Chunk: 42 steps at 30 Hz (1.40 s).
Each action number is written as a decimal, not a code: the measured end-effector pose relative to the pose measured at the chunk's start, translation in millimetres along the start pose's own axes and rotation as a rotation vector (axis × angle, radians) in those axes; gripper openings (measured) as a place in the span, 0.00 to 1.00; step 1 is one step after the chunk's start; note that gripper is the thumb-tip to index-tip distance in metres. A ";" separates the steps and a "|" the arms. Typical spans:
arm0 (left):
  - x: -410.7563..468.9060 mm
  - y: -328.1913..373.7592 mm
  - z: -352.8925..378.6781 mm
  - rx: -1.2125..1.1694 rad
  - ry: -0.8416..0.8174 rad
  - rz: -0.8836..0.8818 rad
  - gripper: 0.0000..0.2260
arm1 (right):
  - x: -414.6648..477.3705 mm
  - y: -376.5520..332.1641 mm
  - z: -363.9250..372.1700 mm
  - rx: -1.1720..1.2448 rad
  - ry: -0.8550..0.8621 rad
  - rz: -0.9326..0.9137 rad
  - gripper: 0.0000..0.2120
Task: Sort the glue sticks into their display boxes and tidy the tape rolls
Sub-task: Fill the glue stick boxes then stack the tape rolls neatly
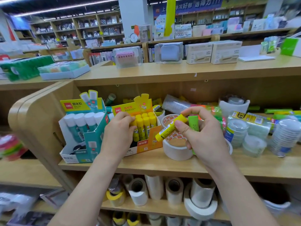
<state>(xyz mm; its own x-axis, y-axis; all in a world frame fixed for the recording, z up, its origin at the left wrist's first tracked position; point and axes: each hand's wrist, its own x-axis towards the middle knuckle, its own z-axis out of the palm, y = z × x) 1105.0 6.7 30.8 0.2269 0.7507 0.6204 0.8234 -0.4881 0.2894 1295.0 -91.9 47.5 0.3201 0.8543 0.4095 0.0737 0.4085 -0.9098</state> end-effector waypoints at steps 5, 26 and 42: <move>-2.8 0.0 3.3 0.043 -0.007 0.012 0.10 | 6.5 0.6 8.1 -0.022 -0.008 0.005 0.10; -71.4 -4.2 -3.2 -0.032 -0.133 -0.010 0.06 | 41.9 -14.2 75.3 -0.522 -0.230 -0.313 0.10; -50.0 -6.8 -26.9 -0.266 -0.056 -0.268 0.25 | 52.6 11.3 106.1 -1.042 -0.557 -0.390 0.11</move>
<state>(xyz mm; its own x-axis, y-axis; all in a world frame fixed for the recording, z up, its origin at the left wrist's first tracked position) 1074.0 -39.5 17.4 0.0565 0.8870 0.4584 0.6954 -0.3644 0.6194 1212.4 -8.2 65.9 -0.3165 0.8575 0.4055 0.8694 0.4332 -0.2376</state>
